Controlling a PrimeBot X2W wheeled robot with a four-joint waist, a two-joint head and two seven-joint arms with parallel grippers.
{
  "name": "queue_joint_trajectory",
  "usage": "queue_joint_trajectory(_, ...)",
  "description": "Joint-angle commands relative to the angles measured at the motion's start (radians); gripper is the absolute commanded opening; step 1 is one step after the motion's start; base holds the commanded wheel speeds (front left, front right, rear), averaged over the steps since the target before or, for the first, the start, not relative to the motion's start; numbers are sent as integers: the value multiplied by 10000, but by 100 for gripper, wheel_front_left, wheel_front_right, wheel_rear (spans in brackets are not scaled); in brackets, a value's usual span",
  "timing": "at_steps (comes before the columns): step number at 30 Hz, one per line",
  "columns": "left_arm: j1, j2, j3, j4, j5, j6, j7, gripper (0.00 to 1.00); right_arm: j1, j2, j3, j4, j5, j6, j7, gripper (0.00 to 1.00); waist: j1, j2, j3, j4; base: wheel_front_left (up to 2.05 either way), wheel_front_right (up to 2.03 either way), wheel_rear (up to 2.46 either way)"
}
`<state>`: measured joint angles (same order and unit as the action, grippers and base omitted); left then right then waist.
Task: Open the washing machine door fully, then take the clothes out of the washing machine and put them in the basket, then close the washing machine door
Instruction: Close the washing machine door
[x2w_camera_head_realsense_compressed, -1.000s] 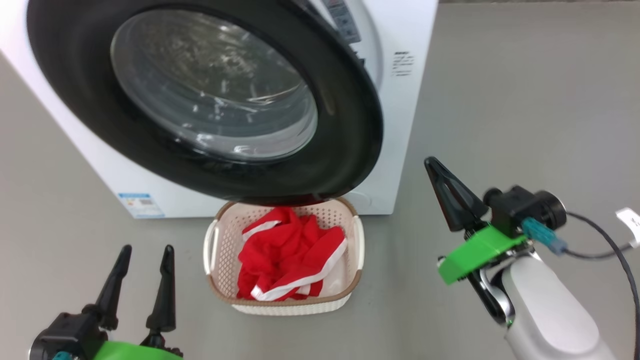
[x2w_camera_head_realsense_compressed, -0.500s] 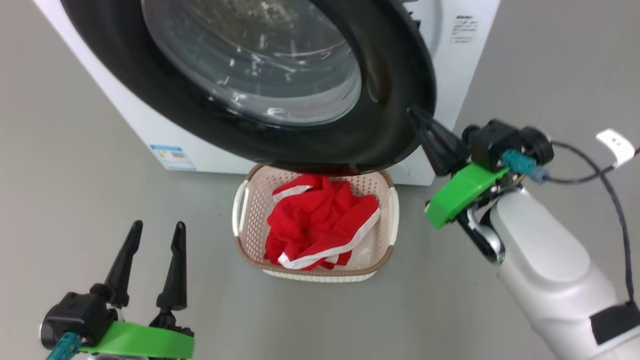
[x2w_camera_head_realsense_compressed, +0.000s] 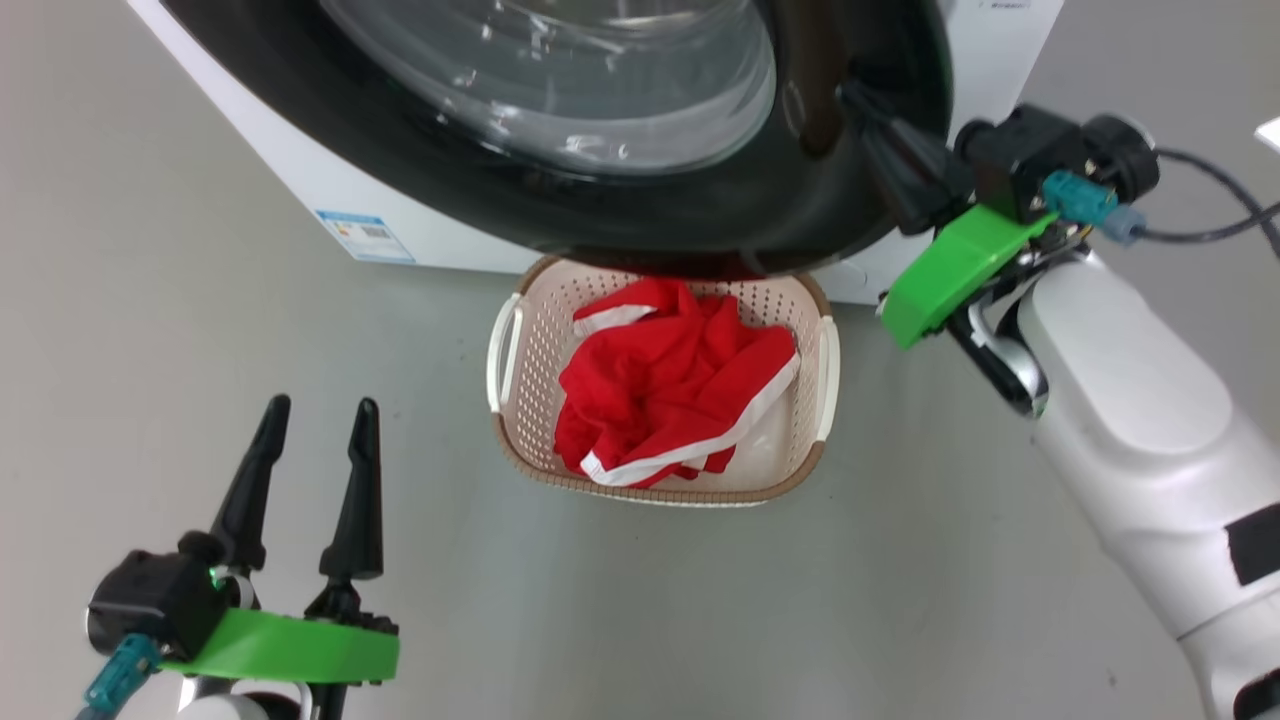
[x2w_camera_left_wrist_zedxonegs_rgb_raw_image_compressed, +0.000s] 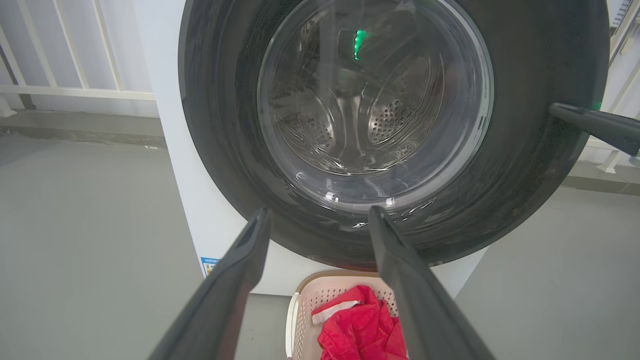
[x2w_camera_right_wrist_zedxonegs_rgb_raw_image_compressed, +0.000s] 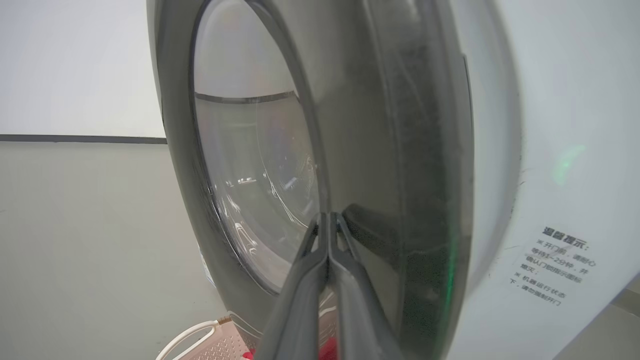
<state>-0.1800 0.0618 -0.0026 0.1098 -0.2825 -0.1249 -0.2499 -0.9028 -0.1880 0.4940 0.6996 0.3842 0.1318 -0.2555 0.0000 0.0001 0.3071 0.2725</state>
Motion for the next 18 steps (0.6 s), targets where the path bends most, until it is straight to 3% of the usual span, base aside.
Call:
queue_joint_trajectory(1, -290, 152, 282, -297, -71, -57, -118, 100, -273, 18, 79, -118, 157, -11, -63, 0, 0, -1, 281, 85, 0, 0, 0)
queue_joint_trajectory(18, -895, 106, 250, -725, 85, -57, -118, 100, -2435, -242, -397, 588, 488, -11, -63, 0, 0, -1, 1230, 259, 0, 0, 0)
